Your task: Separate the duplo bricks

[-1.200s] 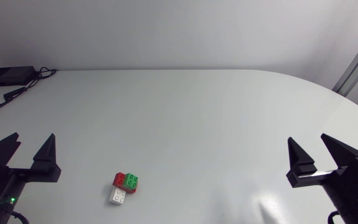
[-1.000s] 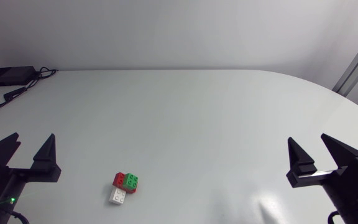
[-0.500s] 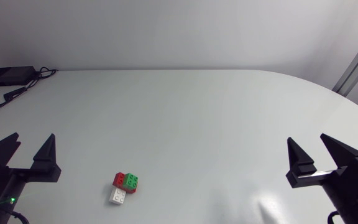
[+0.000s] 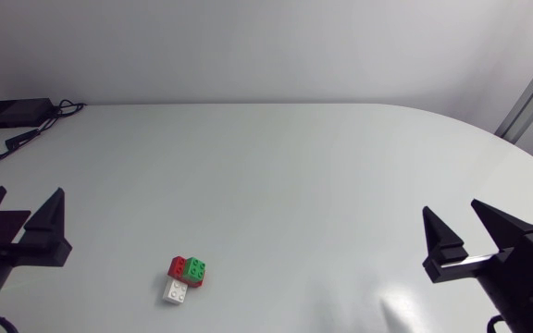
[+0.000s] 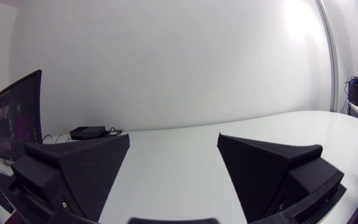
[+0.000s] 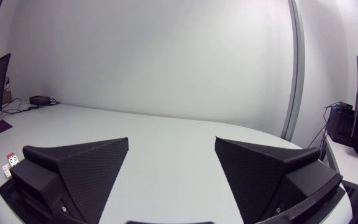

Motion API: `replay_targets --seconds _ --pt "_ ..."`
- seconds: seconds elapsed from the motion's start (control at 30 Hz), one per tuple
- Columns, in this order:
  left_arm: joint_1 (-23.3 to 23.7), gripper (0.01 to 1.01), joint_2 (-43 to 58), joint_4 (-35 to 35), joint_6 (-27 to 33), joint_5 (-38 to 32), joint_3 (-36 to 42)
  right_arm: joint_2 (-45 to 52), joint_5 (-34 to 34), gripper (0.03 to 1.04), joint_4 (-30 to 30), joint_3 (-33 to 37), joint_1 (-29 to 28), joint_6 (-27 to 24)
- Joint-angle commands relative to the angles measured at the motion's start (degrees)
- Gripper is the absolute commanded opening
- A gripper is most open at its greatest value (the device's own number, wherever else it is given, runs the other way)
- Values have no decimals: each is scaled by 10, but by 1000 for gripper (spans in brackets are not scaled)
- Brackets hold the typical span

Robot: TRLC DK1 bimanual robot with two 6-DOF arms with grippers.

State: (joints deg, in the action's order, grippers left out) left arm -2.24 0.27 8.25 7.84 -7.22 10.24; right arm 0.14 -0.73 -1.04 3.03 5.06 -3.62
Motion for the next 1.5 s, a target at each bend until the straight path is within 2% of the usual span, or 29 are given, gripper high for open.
replay_targets --seconds 0.0,0.17,0.37,0.5,0.63,0.8,1.13,1.27,1.33,1.4,1.47 --pt "1 980 2 16 -16 4 34 -4 -1 1002 -11 25 5 14" --pt "-8 972 70 34 -27 4 72 29 0 1002 -24 71 4 13" --pt "-13 970 215 69 -40 5 151 160 -4 1002 -31 146 8 14" --pt "-11 934 324 99 8 5 214 213 -5 1002 -39 180 33 15" --pt "-24 908 405 91 12 19 230 268 -7 1002 -49 204 60 16" --pt "-19 908 444 92 8 108 230 348 -45 1002 -58 219 64 27" --pt "-47 910 493 129 31 179 229 437 -126 1002 -77 248 91 42" --pt "-60 910 496 129 69 217 223 449 -131 1002 -85 258 121 41" --pt "-71 910 510 130 121 247 219 454 -135 1002 -95 264 127 41" --pt "-89 911 514 131 185 249 216 455 -146 1002 -107 270 130 41" --pt "-102 913 513 135 215 249 212 454 -159 1002 -122 277 130 41"
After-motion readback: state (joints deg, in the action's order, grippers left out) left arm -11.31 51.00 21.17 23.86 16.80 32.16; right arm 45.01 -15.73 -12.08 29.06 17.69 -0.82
